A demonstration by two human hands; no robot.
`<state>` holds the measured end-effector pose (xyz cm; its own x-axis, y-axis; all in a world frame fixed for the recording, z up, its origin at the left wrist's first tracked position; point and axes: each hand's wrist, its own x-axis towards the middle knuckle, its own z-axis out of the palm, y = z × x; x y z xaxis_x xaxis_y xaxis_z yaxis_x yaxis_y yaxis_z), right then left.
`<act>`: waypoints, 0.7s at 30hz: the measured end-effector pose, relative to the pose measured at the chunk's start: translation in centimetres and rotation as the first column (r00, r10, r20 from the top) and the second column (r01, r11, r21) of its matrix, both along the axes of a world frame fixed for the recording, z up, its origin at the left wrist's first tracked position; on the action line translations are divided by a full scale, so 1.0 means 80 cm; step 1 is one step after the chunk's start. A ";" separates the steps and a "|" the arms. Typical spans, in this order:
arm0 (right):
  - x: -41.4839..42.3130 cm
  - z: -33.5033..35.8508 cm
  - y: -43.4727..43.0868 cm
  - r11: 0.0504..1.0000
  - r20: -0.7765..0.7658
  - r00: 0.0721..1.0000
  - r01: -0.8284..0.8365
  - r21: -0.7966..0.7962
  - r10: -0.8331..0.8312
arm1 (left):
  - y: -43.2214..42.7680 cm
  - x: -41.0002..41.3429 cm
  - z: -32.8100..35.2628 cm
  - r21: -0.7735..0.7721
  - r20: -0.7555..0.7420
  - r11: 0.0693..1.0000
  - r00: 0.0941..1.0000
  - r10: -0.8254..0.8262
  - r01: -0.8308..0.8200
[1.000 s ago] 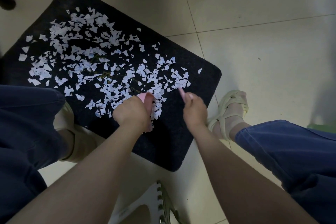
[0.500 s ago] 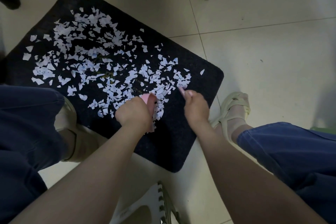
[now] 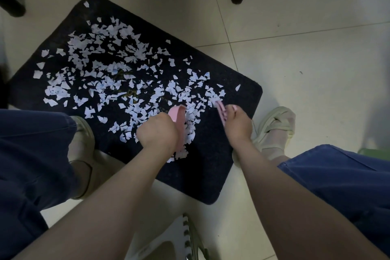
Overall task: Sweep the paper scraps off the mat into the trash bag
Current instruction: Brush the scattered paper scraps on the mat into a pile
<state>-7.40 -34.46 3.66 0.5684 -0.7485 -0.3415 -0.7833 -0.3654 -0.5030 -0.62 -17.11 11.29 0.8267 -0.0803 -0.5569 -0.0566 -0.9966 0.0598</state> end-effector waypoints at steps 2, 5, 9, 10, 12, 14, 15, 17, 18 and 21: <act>0.008 0.001 0.015 0.998 0.017 0.999 -0.029 -0.060 0.030 | -0.005 0.008 0.002 0.003 0.023 1.000 1.000 -0.019 0.019; 0.012 0.002 0.013 0.974 0.007 0.999 0.042 -0.224 -0.041 | -0.013 0.021 -0.001 0.025 0.041 0.997 0.996 -0.079 0.078; 0.005 -0.015 0.002 0.981 -0.072 0.992 0.094 -0.170 -0.108 | -0.027 0.037 -0.005 0.048 0.043 0.984 0.983 -0.176 0.174; 0.005 -0.021 0.003 0.987 -0.076 0.993 0.075 -0.141 -0.086 | -0.030 0.042 -0.007 0.053 0.036 0.981 0.982 -0.188 0.186; 0.006 -0.034 0.008 0.996 -0.017 0.998 0.058 -0.067 -0.059 | -0.037 0.051 -0.015 0.065 0.012 0.979 0.981 -0.192 0.191; 0.009 -0.039 0.010 0.991 0.066 0.991 0.118 -0.068 -0.113 | -0.042 0.056 -0.022 0.083 -0.004 0.980 0.984 -0.180 0.180; 0.011 -0.037 0.007 0.978 0.097 0.981 0.177 -0.105 -0.167 | -0.043 0.057 -0.026 0.088 -0.006 0.981 0.985 -0.175 0.174; 0.011 -0.033 -0.010 0.932 0.099 0.954 0.299 -0.206 -0.284 | -0.047 0.058 -0.029 0.086 -0.001 0.981 0.985 -0.174 0.174; 0.009 -0.033 -0.022 0.910 0.085 0.937 0.349 -0.225 -0.338 | -0.049 0.058 -0.030 0.089 0.002 0.981 0.985 -0.175 0.174; 0.002 -0.034 -0.052 0.890 0.020 0.897 0.442 -0.112 -0.442 | -0.050 0.059 -0.032 0.098 0.002 0.981 0.986 -0.168 0.167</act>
